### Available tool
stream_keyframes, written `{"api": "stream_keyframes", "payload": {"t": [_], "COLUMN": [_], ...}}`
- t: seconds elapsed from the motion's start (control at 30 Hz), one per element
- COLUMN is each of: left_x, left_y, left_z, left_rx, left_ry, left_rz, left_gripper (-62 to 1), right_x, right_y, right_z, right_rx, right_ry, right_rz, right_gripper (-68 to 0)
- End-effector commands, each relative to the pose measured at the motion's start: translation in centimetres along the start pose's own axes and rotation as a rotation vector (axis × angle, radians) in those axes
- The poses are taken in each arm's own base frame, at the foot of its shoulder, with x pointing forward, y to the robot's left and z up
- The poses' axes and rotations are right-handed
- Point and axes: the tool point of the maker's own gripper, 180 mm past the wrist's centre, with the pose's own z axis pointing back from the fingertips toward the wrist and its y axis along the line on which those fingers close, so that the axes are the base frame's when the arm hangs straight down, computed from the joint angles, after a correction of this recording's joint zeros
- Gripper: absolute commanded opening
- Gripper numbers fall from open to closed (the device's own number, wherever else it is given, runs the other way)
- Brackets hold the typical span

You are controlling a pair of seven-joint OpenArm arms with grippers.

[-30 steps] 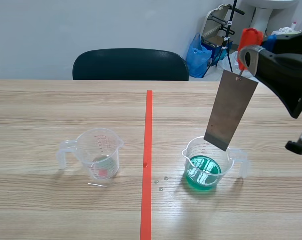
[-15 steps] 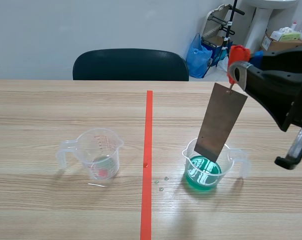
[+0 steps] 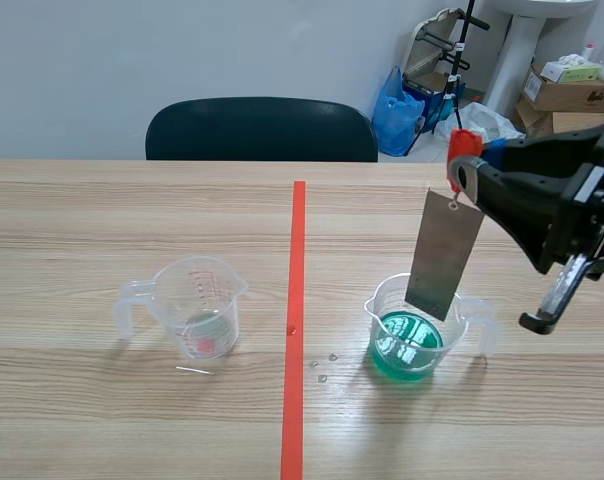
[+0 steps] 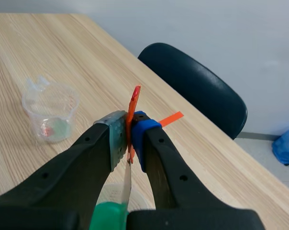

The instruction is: Do the redox reaction experiment

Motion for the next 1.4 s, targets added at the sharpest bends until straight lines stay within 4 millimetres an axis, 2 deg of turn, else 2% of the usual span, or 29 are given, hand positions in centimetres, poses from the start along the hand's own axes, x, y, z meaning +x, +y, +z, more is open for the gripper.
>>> {"api": "stream_keyframes", "payload": {"t": [0.0,0.17,0.3,0.57,1.1,1.37], "left_x": [0.6,0.6,0.6,0.6,0.6,0.6], "left_y": [0.1,0.1,0.1,0.1,0.1,0.1], "left_z": [-0.1,-0.1,-0.1,-0.1,-0.1,-0.1], "left_rx": [-0.002,-0.002,-0.002,-0.002,-0.002,-0.002], "left_ry": [-0.023,-0.023,-0.023,-0.023,-0.023,-0.023], "left_rz": [0.001,0.001,0.001,0.001,0.001,0.001], "left_gripper": [1.4,1.4,1.4,1.4,1.4,1.4], "right_x": [0.6,-0.5,-1.2,-3.2,-6.9,-6.8], "right_y": [-0.4,-0.2,-0.7,0.2,-0.4,-0.8], "right_z": [-0.3,-0.7,-0.6,-0.7,-0.9,-1.1], "right_rx": [-0.003,0.002,-0.059,-0.084,-0.149,-0.153], "right_ry": [-0.03,-0.035,-0.047,-0.046,0.015,0.011], "right_rz": [0.006,-0.014,-0.003,0.012,-0.019,-0.011], "right_gripper": [-65.6,-65.5,-65.6,-65.6,-65.6,-65.6]}}
